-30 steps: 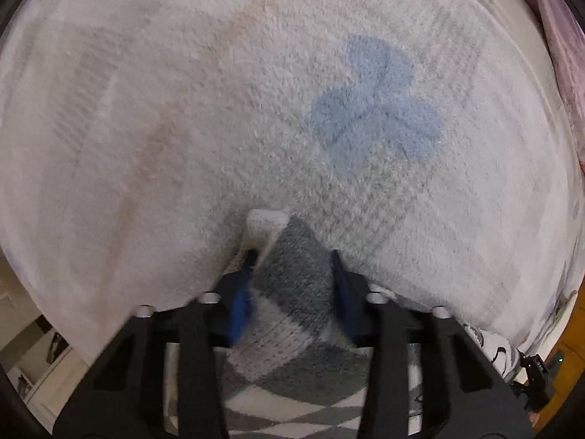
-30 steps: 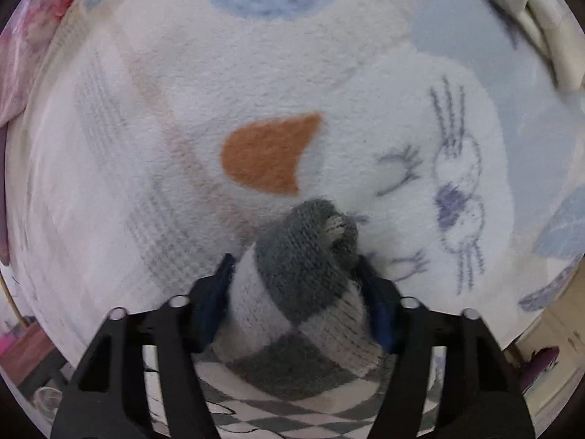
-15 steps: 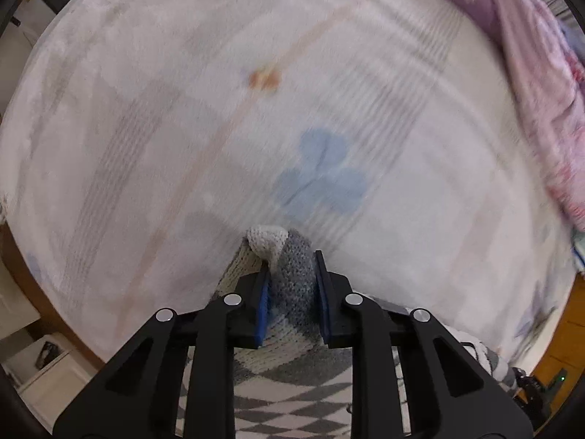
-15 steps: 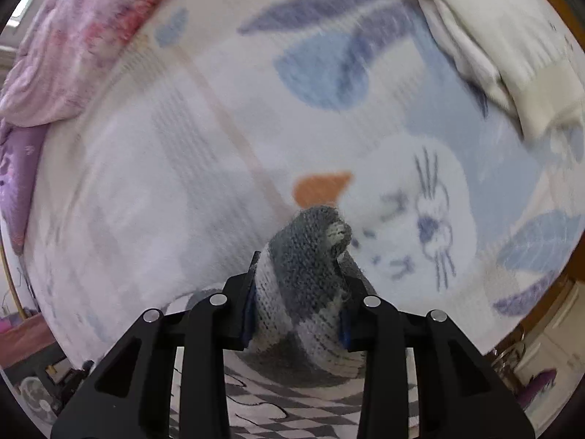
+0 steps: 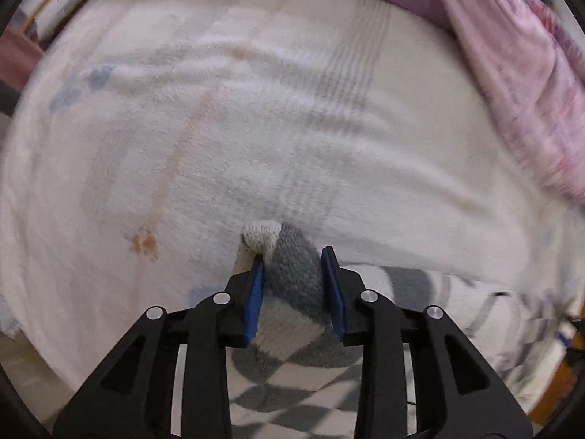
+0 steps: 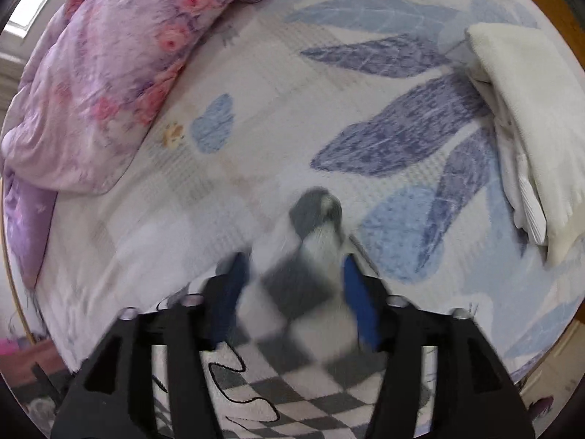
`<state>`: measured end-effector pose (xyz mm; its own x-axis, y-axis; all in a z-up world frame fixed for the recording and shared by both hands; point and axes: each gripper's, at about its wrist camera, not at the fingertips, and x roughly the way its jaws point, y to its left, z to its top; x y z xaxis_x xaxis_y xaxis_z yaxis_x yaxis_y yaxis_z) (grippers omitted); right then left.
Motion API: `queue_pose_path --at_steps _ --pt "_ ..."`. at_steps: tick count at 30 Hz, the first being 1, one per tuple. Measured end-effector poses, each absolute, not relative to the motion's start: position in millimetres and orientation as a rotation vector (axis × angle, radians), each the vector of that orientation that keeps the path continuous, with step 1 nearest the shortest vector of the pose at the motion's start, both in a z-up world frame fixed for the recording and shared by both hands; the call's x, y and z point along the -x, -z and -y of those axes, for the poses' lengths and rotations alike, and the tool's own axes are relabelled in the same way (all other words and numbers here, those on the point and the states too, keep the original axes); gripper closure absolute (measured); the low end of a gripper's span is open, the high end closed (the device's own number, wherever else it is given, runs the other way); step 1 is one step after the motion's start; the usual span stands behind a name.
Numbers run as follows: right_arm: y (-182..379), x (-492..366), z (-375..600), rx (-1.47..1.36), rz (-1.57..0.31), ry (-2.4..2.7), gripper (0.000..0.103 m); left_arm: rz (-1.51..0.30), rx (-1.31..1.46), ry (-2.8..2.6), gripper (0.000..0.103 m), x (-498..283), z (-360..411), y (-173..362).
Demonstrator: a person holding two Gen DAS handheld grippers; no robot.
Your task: Fold large clothes
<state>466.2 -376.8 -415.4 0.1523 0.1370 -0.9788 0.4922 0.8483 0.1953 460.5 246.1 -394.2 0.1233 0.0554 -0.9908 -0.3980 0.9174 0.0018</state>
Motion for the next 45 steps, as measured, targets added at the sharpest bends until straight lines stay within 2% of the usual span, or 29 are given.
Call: queue_pose_path --at_steps 1,2,3,4,5,6,8,12,14,19,23,27,28,33,36,38,40,41,43,45 --pt "409 -463 371 -0.511 -1.382 0.258 0.042 -1.391 0.267 -0.352 0.064 -456 -244 391" --pt "400 -458 362 -0.461 -1.34 0.225 0.043 -1.353 0.232 -0.376 0.063 -453 -242 387" --pt "391 -454 348 -0.39 -1.294 0.172 0.048 -1.291 0.183 -0.411 0.065 -447 -238 380" --pt "386 -452 336 -0.331 -1.274 0.129 0.07 -1.258 0.14 -0.436 0.08 -444 -236 375" --pt "380 -448 319 -0.275 -1.251 0.077 0.08 -1.228 0.1 -0.464 0.087 -441 -235 370" --pt "376 -444 307 -0.256 -1.221 0.035 0.08 -1.2 0.08 -0.487 0.09 -441 -236 365" --pt "371 -438 285 -0.25 -1.174 -0.067 0.088 -1.13 0.099 -0.494 0.091 -438 -241 350" --pt "380 -435 227 -0.222 -1.1 -0.227 0.09 -1.099 0.154 -0.358 0.096 -442 -218 345" --pt "405 -440 202 -0.308 -1.112 -0.325 0.09 -1.082 0.18 -0.271 0.096 -442 -191 355" --pt "474 -439 156 -0.378 -1.154 -0.418 0.09 -1.105 0.245 -0.099 0.096 -441 -119 423" --pt "491 -420 148 -0.271 -0.97 -0.436 0.093 -0.981 0.103 -0.098 0.098 -427 -102 470" --pt "487 -421 164 -0.143 -0.969 -0.386 0.094 -0.941 0.104 -0.055 0.1 -421 -128 464" --pt "491 -424 173 -0.115 -0.981 -0.362 0.103 -0.936 0.058 -0.098 0.1 -420 -141 465" --pt "494 -433 280 -0.107 -1.016 -0.205 0.103 -0.941 0.005 -0.203 0.1 -419 -219 466" --pt "477 -424 318 0.045 -0.995 -0.091 0.103 -0.945 -0.031 -0.163 0.1 -416 -236 454" --pt "467 -417 335 -0.005 -1.003 -0.078 0.103 -0.942 -0.104 -0.202 0.1 -413 -236 447" --pt "452 -410 337 0.056 -1.033 0.087 0.103 -0.974 -0.149 -0.4 0.101 -407 -251 437" --pt "441 -405 338 0.02 -1.044 0.137 0.095 -0.985 -0.141 -0.455 0.102 -403 -259 432" --pt "422 -388 327 -0.196 -1.032 0.002 0.096 -0.974 0.014 -0.433 0.102 -384 -272 409" --pt "411 -372 273 -0.155 -1.042 -0.141 0.096 -0.946 0.046 -0.353 0.102 -370 -251 396"
